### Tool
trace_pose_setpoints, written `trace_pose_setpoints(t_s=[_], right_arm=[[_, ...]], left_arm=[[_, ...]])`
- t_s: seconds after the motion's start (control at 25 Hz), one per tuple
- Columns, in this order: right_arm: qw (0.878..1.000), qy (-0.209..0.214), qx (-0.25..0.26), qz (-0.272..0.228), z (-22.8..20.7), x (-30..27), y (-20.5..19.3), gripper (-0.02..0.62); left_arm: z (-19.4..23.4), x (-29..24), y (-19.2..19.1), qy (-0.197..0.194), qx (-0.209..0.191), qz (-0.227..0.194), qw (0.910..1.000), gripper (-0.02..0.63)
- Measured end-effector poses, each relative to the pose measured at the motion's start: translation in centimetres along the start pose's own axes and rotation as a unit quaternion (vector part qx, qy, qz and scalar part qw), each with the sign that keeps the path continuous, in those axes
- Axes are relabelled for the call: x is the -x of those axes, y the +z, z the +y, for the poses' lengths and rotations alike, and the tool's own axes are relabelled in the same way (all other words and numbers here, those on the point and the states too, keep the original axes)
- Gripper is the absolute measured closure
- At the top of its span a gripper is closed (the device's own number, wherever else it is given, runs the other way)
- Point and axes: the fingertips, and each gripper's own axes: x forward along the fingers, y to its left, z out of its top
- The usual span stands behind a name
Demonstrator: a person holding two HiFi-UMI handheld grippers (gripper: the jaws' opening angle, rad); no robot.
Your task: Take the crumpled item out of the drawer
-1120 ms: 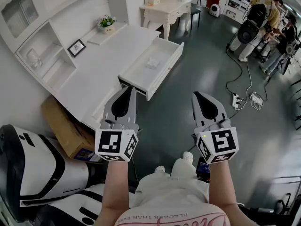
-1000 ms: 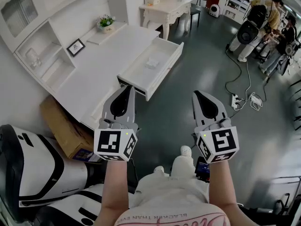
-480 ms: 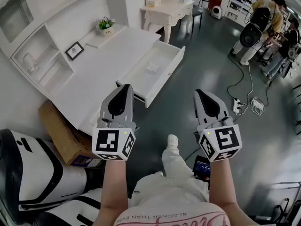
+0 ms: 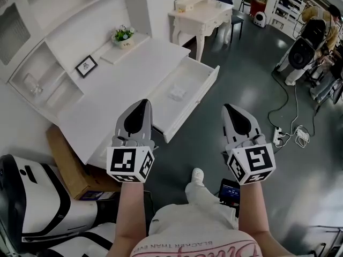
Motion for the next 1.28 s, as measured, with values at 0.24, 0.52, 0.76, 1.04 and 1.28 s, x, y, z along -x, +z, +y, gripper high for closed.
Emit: trace_pose_setpoints(t_s=[0.24, 0.52, 0.76, 1.04, 1.28], right_arm=[[1.0, 0.021, -0.005, -0.002, -6.0, -5.7, -0.6, 0.589], [0.999, 0.04, -0.016, 0.006, -11.9, -10.8, -2.4, 0.589], [0.998, 0.046, -0.034, 0.013, -15.0, -13.9, -3.8, 0.589], [0.998, 0.044, -0.016, 0.031, -16.4, -17.6, -5.4, 0.589], [0.998, 0.036, -0.003, 0.047, -17.2, -20.6, -6.1, 0.589]], left_arm=[[0.4, -7.4, -1.1, 0.024, -0.002, 0.012, 0.9996, 0.598], [0.7, -14.5, -2.5, 0.042, -0.005, 0.027, 0.9988, 0.597], [1.2, -18.0, -4.2, 0.053, 0.004, 0.049, 0.9974, 0.598], [1.7, -21.1, -6.3, 0.045, 0.007, 0.074, 0.9962, 0.597], [2.9, -24.6, -7.8, 0.021, 0.02, 0.083, 0.9962, 0.574]])
